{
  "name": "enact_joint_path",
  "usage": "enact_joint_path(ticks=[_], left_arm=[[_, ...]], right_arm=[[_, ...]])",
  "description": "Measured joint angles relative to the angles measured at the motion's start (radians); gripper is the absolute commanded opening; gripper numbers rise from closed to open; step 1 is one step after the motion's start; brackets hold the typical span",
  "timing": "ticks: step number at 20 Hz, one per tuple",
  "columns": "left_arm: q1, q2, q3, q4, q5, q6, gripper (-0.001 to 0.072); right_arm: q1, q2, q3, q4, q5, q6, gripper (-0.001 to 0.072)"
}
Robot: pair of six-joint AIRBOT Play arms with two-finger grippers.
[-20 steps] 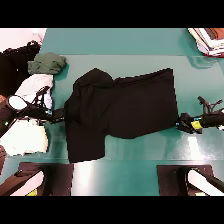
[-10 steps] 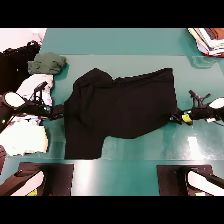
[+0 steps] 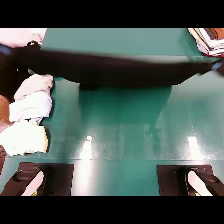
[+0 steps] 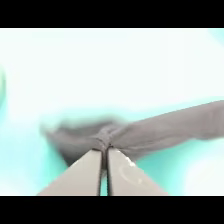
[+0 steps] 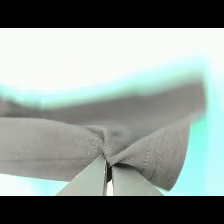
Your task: Fold the shirts.
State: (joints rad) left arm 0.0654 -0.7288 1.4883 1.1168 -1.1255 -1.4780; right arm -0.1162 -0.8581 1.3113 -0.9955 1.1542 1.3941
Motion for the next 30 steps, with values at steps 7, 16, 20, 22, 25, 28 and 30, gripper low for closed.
enact_joint_path(ticks=[7,16,20,22,25,28,30], left_arm=[[0.000,0.033,0.454,0.000,-0.024,-0.014,0.0024],[0.000,-0.234,0.393,0.007,-0.183,-0.017,0.0025],[-0.002,-0.476,0.287,0.015,-0.261,-0.016,0.0025],[-0.005,-0.607,0.253,0.011,-0.266,-0.016,0.0025],[-0.008,-0.782,0.230,0.004,-0.205,-0.014,0.0025],[-0.010,-0.895,0.221,-0.004,-0.092,-0.014,0.0025],[-0.010,-0.936,0.219,-0.021,-0.024,-0.014,0.0026]], right_arm=[[-0.134,0.092,0.381,0.000,0.090,-0.001,0.0012],[-0.172,-0.257,0.598,-0.002,0.460,0.091,0.0013],[-0.091,-0.454,0.470,-0.008,0.517,0.108,0.0013],[-0.056,-0.563,0.412,-0.008,0.517,0.114,0.0013],[-0.023,-0.729,0.393,-0.006,0.466,0.119,0.0013],[-0.012,-0.877,0.465,-0.002,0.399,0.122,0.0013],[-0.007,-0.947,0.530,-0.002,0.355,0.122,0.0013]])
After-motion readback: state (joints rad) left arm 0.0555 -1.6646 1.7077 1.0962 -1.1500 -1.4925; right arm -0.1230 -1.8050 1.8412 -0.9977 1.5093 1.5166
